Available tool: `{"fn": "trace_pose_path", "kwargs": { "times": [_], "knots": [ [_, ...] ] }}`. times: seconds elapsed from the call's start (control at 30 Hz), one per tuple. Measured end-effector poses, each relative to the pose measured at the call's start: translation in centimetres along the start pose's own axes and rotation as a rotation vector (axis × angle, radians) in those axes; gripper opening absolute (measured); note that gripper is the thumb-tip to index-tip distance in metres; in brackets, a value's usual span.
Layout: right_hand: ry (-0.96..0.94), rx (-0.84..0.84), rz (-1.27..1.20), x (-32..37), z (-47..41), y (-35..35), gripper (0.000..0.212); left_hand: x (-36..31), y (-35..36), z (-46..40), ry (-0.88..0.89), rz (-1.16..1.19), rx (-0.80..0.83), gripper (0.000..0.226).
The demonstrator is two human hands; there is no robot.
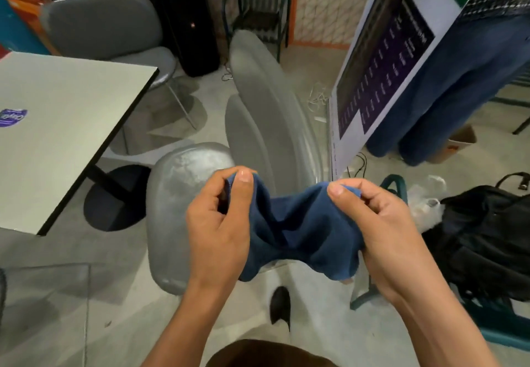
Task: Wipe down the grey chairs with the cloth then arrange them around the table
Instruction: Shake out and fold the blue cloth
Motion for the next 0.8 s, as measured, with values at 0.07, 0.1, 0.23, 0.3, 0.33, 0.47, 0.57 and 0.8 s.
{"fn": "trace_pose_path", "kwargs": {
  "times": [0.07,0.1,0.23,0.3,0.33,0.47,0.57,0.8],
  "knots": [
    [-0.048,0.038,-0.018,2.3,-2.6,-0.9,0.019,-1.4,1.8,-2.3,0.02,0.029,-0.028,0.021],
    [-0.067,0.049,-0.038,3.5,-3.8,-1.3,0.019,-2.2,2.7,-3.4,0.032,0.04,-0.042,0.02],
    [-0.14,0.1,-0.109,7.6,-9.0,-2.4,0.02,-4.8,6.0,-7.9,0.108,0.056,-0.083,0.02],
    [-0.169,0.145,-0.134,9.4,-11.7,-2.7,0.02,-5.2,7.3,-10.0,0.138,0.054,-0.118,0.02],
    [-0.178,0.169,-0.152,10.1,-13.0,-2.8,0.018,-5.4,8.0,-10.9,0.152,0.049,-0.136,0.021],
    [-0.196,0.253,-0.192,12.1,-19.1,-3.7,0.015,-5.3,10.9,-14.3,0.186,0.023,-0.205,0.019],
    [-0.185,0.33,-0.21,12.7,-23.8,-4.6,0.013,-4.6,13.4,-16.9,0.203,0.004,-0.287,0.02],
    [-0.137,0.509,-0.209,14.5,-33.5,-7.4,0.013,-3.5,20.3,-21.6,0.181,-0.091,-0.443,0.022]
  ]
}}
Point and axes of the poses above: each hand's wrist, its own z-axis away from the middle knuckle, its own y-axis out of the palm, x = y × z, the point moved 5 cm from there along -z, towards the middle knuckle, and after that the axes turned 10 degrees about z, right-handed, at the moved point
